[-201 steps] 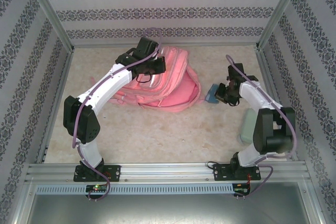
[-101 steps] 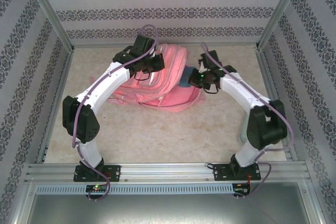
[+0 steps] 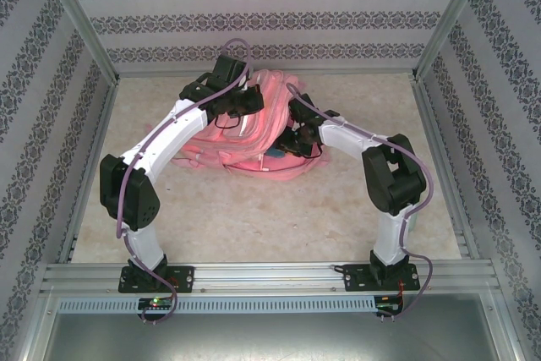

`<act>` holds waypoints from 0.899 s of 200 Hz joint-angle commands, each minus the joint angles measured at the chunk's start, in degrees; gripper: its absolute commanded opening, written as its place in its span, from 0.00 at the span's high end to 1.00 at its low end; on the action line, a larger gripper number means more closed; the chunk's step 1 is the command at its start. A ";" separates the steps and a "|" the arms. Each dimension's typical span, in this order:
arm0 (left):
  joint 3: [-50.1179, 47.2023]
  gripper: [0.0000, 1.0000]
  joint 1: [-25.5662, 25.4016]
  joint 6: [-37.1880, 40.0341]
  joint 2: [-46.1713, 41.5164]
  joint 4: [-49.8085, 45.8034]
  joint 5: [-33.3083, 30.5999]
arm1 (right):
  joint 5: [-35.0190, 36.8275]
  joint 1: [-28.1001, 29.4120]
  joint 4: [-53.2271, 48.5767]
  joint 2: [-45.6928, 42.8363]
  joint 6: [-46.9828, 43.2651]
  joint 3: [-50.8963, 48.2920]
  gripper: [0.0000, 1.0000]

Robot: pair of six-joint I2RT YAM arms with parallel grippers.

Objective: Pack the student bag
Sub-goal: Place the personal item in the student bag, then move the pencil case to the middle-right of the table.

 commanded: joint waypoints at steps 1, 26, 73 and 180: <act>1.09 1.00 0.90 -1.47 -3.64 4.72 0.40 | 2.59 -1.59 -2.60 -5.35 -1.46 -0.50 0.55; 0.47 1.00 0.91 -1.61 -3.44 5.19 0.71 | 4.53 -4.41 -4.35 -11.44 -2.67 -4.30 0.44; -0.32 1.00 0.92 -1.78 -3.34 5.56 0.97 | 12.32 -12.57 -11.91 -21.82 -5.42 -11.55 0.17; 0.47 1.00 1.03 -1.21 -2.30 5.22 1.40 | 17.08 -46.46 -18.77 -35.42 -5.71 -28.66 0.02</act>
